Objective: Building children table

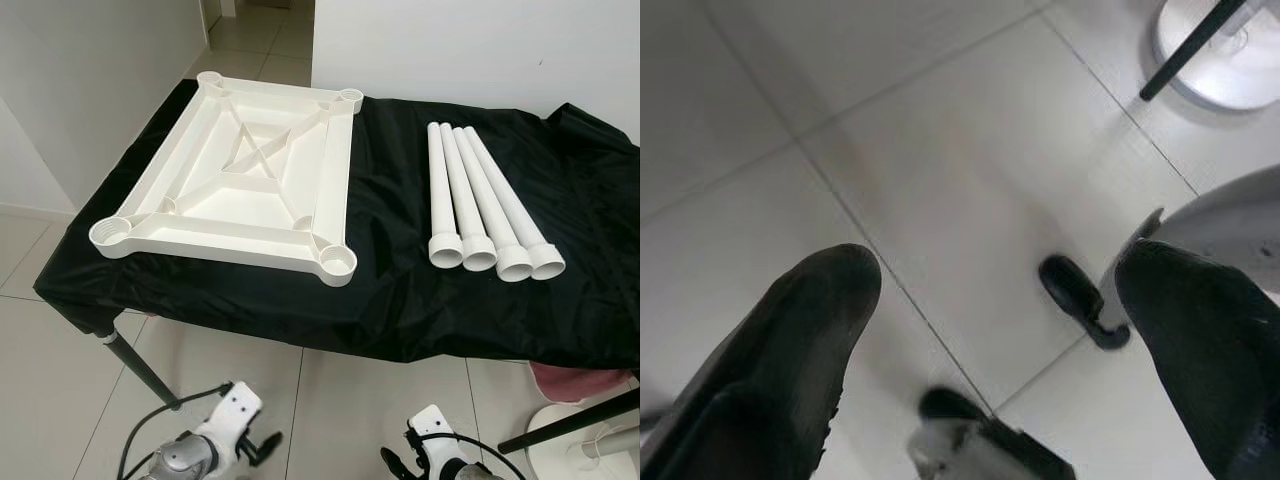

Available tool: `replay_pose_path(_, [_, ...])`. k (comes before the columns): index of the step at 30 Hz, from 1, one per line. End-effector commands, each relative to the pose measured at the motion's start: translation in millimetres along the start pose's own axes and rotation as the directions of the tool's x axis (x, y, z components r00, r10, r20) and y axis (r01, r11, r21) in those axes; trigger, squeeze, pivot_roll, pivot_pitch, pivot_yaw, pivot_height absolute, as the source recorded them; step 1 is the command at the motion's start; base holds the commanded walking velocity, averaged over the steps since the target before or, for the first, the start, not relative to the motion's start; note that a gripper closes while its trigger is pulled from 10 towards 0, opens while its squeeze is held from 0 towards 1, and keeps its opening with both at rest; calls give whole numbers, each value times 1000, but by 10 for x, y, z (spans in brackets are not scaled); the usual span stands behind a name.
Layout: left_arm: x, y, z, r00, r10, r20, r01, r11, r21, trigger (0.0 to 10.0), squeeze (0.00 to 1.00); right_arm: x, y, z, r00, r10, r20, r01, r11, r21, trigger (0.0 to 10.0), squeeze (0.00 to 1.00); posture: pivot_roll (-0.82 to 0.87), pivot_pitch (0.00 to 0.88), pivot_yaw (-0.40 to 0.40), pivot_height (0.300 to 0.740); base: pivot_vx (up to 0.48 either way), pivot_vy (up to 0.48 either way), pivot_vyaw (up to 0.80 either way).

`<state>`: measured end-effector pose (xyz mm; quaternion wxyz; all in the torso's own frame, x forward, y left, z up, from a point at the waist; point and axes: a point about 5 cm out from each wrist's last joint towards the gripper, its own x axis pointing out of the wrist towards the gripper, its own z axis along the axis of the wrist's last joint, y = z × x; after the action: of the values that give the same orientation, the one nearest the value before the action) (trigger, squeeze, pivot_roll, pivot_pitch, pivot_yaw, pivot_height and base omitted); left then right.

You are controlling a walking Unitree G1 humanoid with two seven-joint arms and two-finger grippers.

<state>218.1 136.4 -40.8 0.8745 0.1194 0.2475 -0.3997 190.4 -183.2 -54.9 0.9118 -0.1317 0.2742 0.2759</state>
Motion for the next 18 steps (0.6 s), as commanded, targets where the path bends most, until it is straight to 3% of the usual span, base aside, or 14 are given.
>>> replay_pose_path(1, [-30, -44, -11, 995, -96, 4, 96, 995, 25, 10000, 0, -37, -7, -17, 1000, 30, 0, -30, 999, -34, 10000, 0, -65, 74, -3, 740, 0, 0, 0])
replay_pose_path(2, [-47, -24, 18, 994, -113, 3, 112, 990, 86, 10000, 0, -45, -40, 36, 998, 54, 24, -51, 995, -82, 10000, 0, -61, 80, -7, 740, 0, 0, 0])
replay_pose_path(10, [-95, 31, 121, 985, -168, 35, 162, 978, 130, 10000, 0, -76, -117, 136, 991, 119, 64, -110, 985, -135, 10000, 0, -51, 96, -9, 740, 0, 0, 0])
replay_pose_path(12, [-211, 19, 256, 950, -307, 57, 296, 944, 145, 10000, 0, -129, -159, 306, 963, 246, 112, -218, 951, -218, 10000, 0, -50, 105, -8, 740, 0, 0, 0])
replay_pose_path(14, [-211, 19, 256, 950, -307, 57, 296, 944, 145, 10000, 0, -129, -159, 306, 963, 246, 112, -218, 951, -218, 10000, 0, -50, 105, -8, 740, 0, 0, 0])
replay_pose_path(15, [-310, -13, 305, 914, -404, 39, 394, 906, 153, 10000, 0, -166, -172, 421, 942, 307, 139, -262, 927, -269, 10000, 0, -48, 105, -7, 740, 0, 0, 0])
replay_pose_path(16, [-310, -13, 305, 914, -404, 39, 394, 906, 153, 10000, 0, -166, -172, 421, 942, 307, 139, -262, 927, -269, 10000, 0, -48, 105, -7, 740, 0, 0, 0])
replay_pose_path(17, [-422, -19, 368, 878, -479, 21, 470, 868, 160, 10000, 0, -212, -194, 553, 920, 359, 155, -295, 898, -327, 10000, 0, -49, 107, -10, 740, 0, 0, 0])
replay_pose_path(18, [-422, -19, 368, 878, -479, 21, 470, 868, 160, 10000, 0, -212, -194, 553, 920, 359, 155, -295, 898, -327, 10000, 0, -49, 107, -10, 740, 0, 0, 0])
